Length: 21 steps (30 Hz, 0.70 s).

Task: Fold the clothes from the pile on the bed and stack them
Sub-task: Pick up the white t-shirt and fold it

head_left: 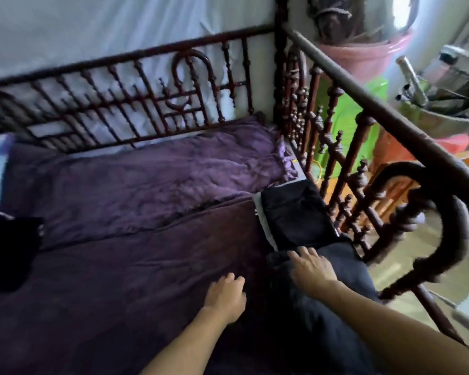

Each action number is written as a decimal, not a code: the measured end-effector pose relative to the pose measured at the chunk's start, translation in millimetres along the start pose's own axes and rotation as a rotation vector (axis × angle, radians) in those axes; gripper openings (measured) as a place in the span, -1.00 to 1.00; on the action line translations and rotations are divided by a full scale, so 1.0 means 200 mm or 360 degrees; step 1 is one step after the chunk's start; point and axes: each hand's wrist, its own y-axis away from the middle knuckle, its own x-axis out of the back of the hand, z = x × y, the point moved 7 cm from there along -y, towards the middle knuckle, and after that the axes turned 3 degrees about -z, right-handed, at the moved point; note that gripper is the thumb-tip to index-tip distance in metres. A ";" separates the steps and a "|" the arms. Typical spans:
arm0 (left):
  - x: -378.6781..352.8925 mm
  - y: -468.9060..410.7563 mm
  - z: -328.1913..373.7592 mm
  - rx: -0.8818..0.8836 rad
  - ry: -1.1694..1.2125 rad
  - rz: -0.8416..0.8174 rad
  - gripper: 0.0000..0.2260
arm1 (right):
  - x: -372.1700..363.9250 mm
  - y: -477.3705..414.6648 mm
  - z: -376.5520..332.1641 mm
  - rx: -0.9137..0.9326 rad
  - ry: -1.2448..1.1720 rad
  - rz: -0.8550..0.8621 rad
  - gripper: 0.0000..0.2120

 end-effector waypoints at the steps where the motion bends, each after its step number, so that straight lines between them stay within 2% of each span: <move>1: 0.05 0.08 -0.11 0.0083 0.0024 0.0046 -0.73 | 0.07 -0.03 -0.13 0.0113 0.0019 0.0032 -0.64; 8: 0.28 0.84 -0.98 0.0672 0.0160 0.0437 -0.75 | 0.52 0.03 -1.25 0.0951 0.0063 0.0342 -0.74; 14: 0.22 1.63 -1.61 0.1057 0.0251 0.0646 -0.80 | 0.61 0.30 -2.18 0.1415 0.0083 0.0444 -0.76; 21: 0.01 2.49 -2.22 0.1390 0.0352 0.0709 -0.77 | 0.50 0.65 -3.18 0.1726 0.0092 0.0381 -0.80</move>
